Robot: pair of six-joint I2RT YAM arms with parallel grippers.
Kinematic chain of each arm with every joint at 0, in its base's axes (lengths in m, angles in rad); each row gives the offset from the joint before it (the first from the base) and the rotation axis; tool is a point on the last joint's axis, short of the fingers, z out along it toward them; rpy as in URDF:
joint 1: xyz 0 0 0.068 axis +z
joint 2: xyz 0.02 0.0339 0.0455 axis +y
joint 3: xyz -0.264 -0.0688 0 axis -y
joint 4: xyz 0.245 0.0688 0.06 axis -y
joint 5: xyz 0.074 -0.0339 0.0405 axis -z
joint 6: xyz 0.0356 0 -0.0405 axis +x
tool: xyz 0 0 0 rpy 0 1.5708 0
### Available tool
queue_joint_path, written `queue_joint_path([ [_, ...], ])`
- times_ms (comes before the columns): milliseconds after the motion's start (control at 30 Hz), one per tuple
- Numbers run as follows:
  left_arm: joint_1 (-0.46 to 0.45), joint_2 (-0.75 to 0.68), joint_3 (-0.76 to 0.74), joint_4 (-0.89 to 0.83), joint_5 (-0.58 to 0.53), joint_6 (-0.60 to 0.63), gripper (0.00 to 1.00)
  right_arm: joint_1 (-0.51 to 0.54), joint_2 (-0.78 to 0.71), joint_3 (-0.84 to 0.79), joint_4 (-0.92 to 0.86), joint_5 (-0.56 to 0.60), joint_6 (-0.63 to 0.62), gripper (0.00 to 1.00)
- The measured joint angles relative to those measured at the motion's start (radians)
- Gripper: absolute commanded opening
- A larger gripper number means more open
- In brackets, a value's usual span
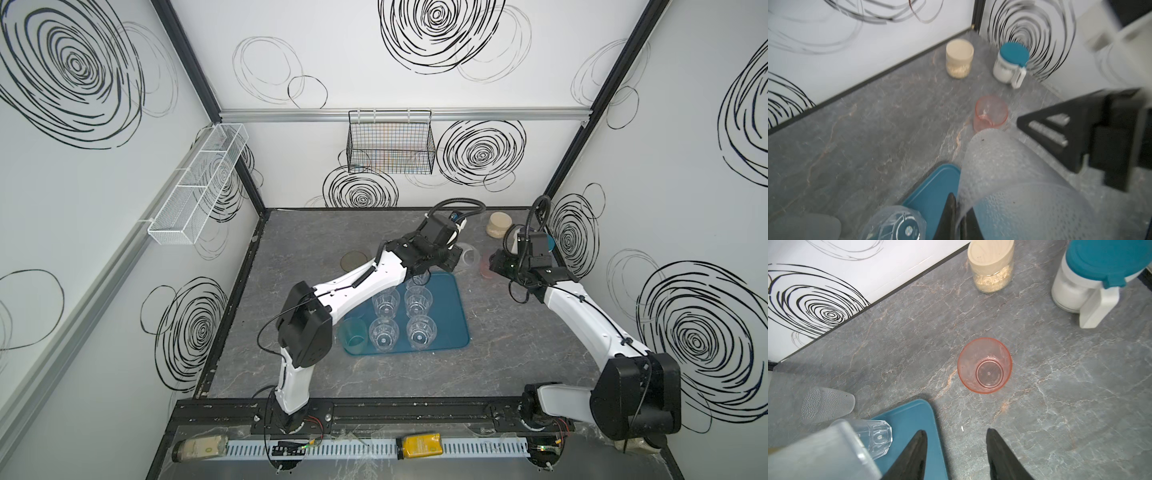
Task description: Place the glasses into the tray
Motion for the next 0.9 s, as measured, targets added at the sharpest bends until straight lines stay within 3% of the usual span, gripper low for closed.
queue_joint_path([
  [167, 0.003, 0.069, 0.008, -0.087, -0.036, 0.026, 0.08, -0.005, -0.014, -0.055, 0.039, -0.056, 0.029, 0.51],
  [433, 0.027, 0.197, 0.147, -0.172, -0.055, 0.072, 0.1, 0.019, -0.014, -0.078, 0.062, -0.088, 0.045, 0.51],
  [900, 0.05, 0.251, 0.174, -0.229, -0.069, 0.12, 0.14, 0.043, 0.0, -0.085, 0.095, -0.103, 0.059, 0.51],
])
